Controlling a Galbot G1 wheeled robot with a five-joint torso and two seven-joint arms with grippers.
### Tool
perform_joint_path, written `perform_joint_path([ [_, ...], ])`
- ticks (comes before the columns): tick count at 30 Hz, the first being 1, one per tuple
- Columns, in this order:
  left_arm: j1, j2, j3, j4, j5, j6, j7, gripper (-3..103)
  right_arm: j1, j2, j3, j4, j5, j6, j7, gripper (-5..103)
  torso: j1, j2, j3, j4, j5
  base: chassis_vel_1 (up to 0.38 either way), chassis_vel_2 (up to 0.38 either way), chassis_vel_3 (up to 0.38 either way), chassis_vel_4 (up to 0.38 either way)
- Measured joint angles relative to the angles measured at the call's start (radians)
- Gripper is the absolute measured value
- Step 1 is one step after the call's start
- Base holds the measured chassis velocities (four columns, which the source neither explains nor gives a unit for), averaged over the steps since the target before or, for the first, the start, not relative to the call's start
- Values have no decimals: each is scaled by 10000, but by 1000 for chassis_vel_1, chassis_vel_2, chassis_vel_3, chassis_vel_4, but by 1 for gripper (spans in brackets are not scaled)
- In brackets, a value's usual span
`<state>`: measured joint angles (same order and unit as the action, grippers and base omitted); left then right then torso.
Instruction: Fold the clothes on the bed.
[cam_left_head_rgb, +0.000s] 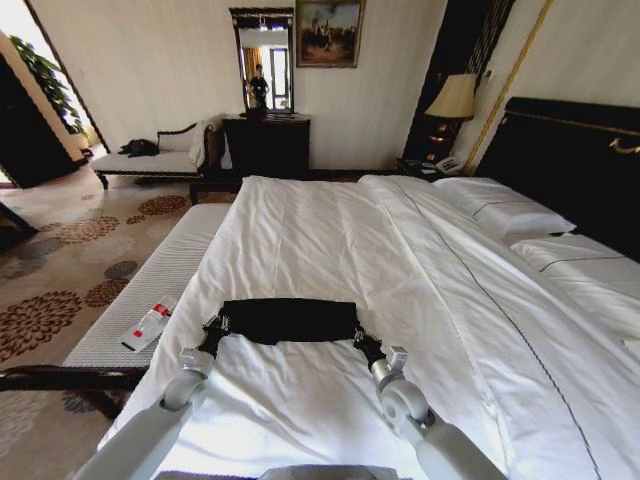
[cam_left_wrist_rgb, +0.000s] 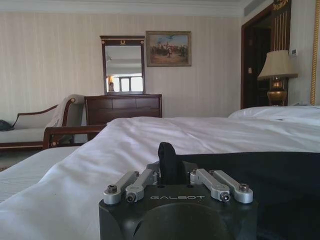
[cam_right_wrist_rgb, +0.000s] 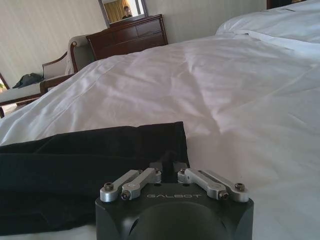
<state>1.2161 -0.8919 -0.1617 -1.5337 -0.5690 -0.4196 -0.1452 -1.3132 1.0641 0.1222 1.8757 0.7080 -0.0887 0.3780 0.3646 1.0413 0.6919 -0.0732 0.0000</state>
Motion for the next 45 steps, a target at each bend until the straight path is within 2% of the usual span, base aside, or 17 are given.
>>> perform_joint_path([
  [1, 146, 27, -108, -86, 88, 17, 4, 31, -64, -46, 20, 67, -4, -1, 4, 16, 0, 0, 0, 0, 0, 0, 0, 0, 0],
  [3, 212, 38, -157, -124, 117, 20, 21, 31, -98, -71, 32, 102, -5, -1, 7, 16, 0, 0, 0, 0, 0, 0, 0, 0, 0],
  [5, 954, 110, -759, -597, 263, 155, 389, 42, -331, -228, 159, 366, -5, -1, 54, 33, 0, 0, 0, 0, -2, 0, 0, 0, 0],
  [6, 1257, 114, -1029, -830, 310, 254, 432, 47, -427, -292, 226, 490, -4, -1, 66, 33, 0, 0, 0, 0, -1, 0, 0, 0, 0],
  [10, 2478, 106, -2122, -2060, 297, 1013, 433, 64, -761, -516, 467, 872, -29, 11, 94, 48, -1, 1, -1, 2, 1, 0, 0, 0, 0],
  [11, 2839, 38, -2458, -2487, 293, 1159, 416, 69, -846, -570, 540, 988, -68, 17, 110, 54, -2, 0, -1, 3, 5, 0, 0, 0, 0],
  [13, 3071, -31, -2676, -2746, 294, 1227, 405, 69, -900, -612, 588, 1080, -96, 18, 139, 54, -2, 1, -2, 0, 2, 0, 0, 0, 0],
  [14, 3590, -192, -3148, -3253, 284, 1348, 394, 74, -972, -692, 675, 1249, -114, 22, 207, 65, -2, 1, -1, -2, -1, 0, 0, 0, 0],
  [15, 3950, -315, -3470, -3581, 282, 1417, 365, 80, -1011, -742, 731, 1368, -113, 24, 244, 65, -2, 1, -1, -1, 1, 0, 0, 0, 0],
  [17, 4600, -513, -3992, -4090, 315, 1496, 315, 90, -1079, -858, 877, 1635, -103, 25, 290, 76, -1, 0, 0, 0, 0, 0, 0, 0, 0],
  [19, 5122, -640, -4395, -4410, 358, 1540, 303, 96, -1101, -948, 959, 1779, -95, 26, 304, 81, -1, 0, 0, 0, -1, 0, 0, 0, 0],
  [21, 6176, -912, -5085, -4924, 477, 1540, 321, 98, -1073, -1103, 1014, 1886, -100, 26, 319, 86, -2, 1, -1, 0, 1, 0, 0, 0, 0],
  [23, 6469, -1007, -5256, -5038, 527, 1500, 371, 100, -1051, -1141, 1014, 1886, -109, 26, 323, 91, -2, 1, -1, 1, 0, 0, 0, 0, 0],
  [25, 7681, -1549, -5838, -5417, 941, 1023, 680, 100, -978, -1257, 1021, 1846, -177, 27, 324, 99, -2, 1, -1, 3, 2, 0, 0, 0, 0],
  [31, 9059, -2320, -6101, -5589, 1408, 128, 917, 100, -826, -1437, 978, 1641, -220, 55, 276, 100, -2, 1, -1, 2, 2, 0, 0, 0, 0],
  [39, 9595, -3013, -6046, -5722, 2147, -691, 850, 100, -473, -1509, 824, 1488, -205, 60, 243, 100, -2, 1, 0, 1, 0, 0, 0, 0, 0],
  [45, 9629, -3118, -6198, -5730, 2230, -981, 792, 100, -223, -1581, 780, 1371, -129, 64, 234, 100, -2, 1, 0, 0, 0, 0, 0, 0, 0],
])
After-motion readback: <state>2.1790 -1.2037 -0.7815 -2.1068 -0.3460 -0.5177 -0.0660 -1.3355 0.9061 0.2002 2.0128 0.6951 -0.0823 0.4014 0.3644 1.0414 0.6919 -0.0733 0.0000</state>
